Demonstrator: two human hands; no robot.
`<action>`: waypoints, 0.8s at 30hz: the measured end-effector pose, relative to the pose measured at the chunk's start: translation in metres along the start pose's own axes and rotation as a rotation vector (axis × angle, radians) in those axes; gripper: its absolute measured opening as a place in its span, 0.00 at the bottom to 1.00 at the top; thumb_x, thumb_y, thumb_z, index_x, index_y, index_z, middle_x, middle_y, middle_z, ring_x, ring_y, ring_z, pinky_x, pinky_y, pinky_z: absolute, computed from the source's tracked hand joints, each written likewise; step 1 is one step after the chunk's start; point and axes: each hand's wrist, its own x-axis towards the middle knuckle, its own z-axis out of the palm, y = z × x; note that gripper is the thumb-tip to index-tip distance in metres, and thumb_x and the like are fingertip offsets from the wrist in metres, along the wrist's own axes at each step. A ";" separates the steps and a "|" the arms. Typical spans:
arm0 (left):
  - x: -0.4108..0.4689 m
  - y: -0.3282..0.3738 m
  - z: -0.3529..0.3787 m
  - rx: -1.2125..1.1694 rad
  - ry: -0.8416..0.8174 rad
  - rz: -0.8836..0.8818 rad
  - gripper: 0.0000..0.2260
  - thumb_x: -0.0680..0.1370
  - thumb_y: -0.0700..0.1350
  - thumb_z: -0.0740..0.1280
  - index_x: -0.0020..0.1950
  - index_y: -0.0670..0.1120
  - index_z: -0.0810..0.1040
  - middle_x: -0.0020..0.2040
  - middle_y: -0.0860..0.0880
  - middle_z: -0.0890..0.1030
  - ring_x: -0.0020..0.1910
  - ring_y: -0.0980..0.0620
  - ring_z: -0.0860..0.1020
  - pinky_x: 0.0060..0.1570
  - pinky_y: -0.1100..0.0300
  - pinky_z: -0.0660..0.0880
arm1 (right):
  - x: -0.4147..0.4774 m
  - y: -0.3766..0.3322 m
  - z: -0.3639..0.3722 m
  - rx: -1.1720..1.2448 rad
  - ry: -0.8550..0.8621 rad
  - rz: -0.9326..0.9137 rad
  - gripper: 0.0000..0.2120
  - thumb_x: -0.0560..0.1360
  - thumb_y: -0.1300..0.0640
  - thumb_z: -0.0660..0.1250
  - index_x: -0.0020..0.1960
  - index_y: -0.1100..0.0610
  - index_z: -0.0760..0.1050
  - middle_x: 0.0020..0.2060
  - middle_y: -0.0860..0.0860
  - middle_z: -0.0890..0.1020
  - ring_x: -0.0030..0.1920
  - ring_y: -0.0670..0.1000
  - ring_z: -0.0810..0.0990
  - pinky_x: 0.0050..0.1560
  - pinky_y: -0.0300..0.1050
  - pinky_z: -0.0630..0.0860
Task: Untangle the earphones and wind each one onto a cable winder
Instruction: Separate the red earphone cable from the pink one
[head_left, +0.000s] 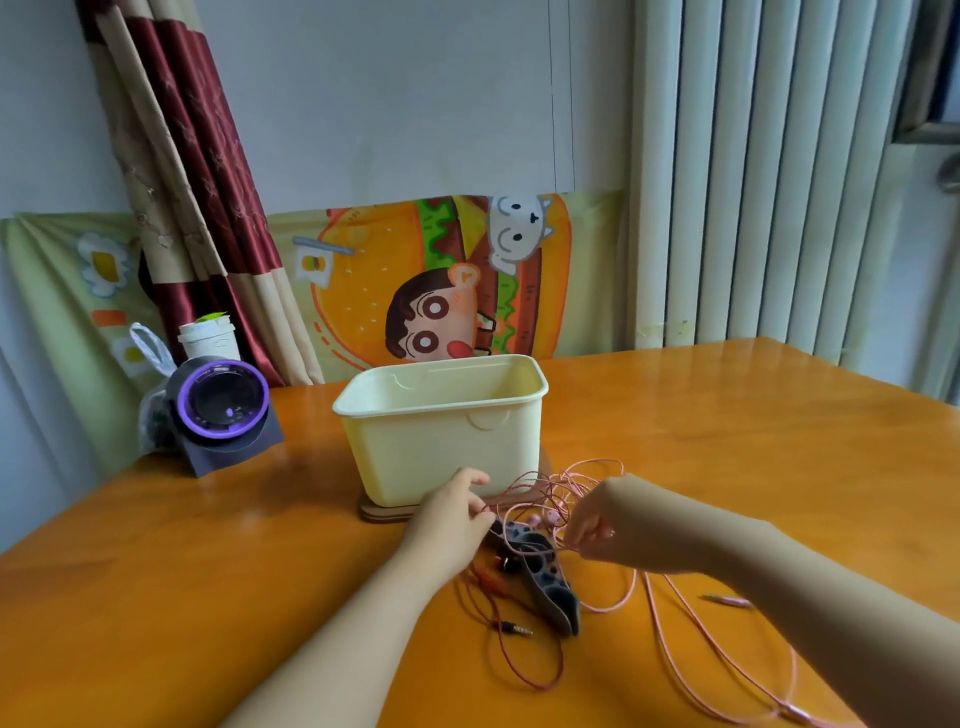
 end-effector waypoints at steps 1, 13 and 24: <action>0.001 0.000 -0.001 0.003 0.050 0.002 0.15 0.80 0.43 0.65 0.67 0.50 0.72 0.50 0.54 0.78 0.48 0.56 0.75 0.45 0.68 0.71 | -0.003 0.002 0.000 -0.002 -0.001 0.006 0.11 0.77 0.59 0.65 0.58 0.53 0.80 0.54 0.46 0.82 0.45 0.38 0.76 0.40 0.22 0.71; 0.003 0.017 -0.091 -0.597 0.532 0.041 0.05 0.82 0.43 0.62 0.50 0.52 0.75 0.42 0.52 0.79 0.38 0.54 0.77 0.39 0.61 0.76 | -0.001 0.037 -0.009 -0.081 0.085 0.383 0.21 0.78 0.49 0.64 0.68 0.56 0.70 0.46 0.48 0.81 0.45 0.46 0.81 0.47 0.38 0.77; -0.007 -0.024 -0.135 -1.211 0.934 -0.177 0.08 0.84 0.43 0.56 0.56 0.44 0.73 0.33 0.51 0.67 0.27 0.57 0.61 0.22 0.66 0.58 | 0.010 0.069 0.003 0.104 0.298 0.668 0.25 0.79 0.49 0.61 0.70 0.64 0.66 0.66 0.59 0.73 0.65 0.58 0.73 0.61 0.46 0.71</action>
